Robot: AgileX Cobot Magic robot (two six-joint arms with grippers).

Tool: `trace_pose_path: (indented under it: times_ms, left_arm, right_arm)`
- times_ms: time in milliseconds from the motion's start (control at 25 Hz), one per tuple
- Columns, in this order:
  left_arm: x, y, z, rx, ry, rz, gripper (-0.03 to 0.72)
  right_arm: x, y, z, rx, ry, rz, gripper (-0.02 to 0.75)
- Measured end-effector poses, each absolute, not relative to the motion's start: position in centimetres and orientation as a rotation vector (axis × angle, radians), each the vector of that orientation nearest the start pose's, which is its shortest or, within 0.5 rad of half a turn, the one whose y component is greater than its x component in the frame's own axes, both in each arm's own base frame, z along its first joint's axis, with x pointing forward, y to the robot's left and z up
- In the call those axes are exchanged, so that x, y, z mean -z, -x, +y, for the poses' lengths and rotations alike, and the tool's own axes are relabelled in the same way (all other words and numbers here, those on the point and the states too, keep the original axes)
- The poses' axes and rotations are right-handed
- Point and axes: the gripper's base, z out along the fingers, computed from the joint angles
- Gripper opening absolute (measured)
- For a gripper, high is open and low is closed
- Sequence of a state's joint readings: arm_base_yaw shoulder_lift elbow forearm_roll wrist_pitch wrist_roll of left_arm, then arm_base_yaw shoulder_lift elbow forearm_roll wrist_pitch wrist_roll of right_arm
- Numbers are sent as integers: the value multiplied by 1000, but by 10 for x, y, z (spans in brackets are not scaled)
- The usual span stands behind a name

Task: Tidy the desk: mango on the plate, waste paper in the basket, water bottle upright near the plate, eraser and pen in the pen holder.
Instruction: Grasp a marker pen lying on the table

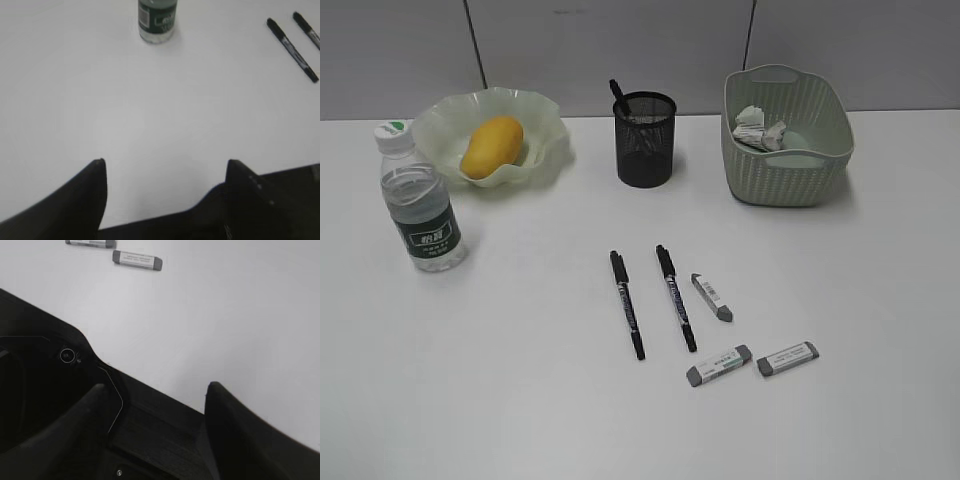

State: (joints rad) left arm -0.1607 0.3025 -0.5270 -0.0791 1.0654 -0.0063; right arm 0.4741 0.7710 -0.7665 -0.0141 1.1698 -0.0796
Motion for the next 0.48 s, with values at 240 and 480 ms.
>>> trace_pose_path:
  times_ms: [240,480]
  left_arm:
    - [-280,-82,-27,304,-135,2489,518]
    - [-290,-133,-39,354,-101,2581,494]
  right_arm:
    - [-285,-67,33,-126,709,2489,484]
    - [-286,-41,19,-162,647,2349,484]
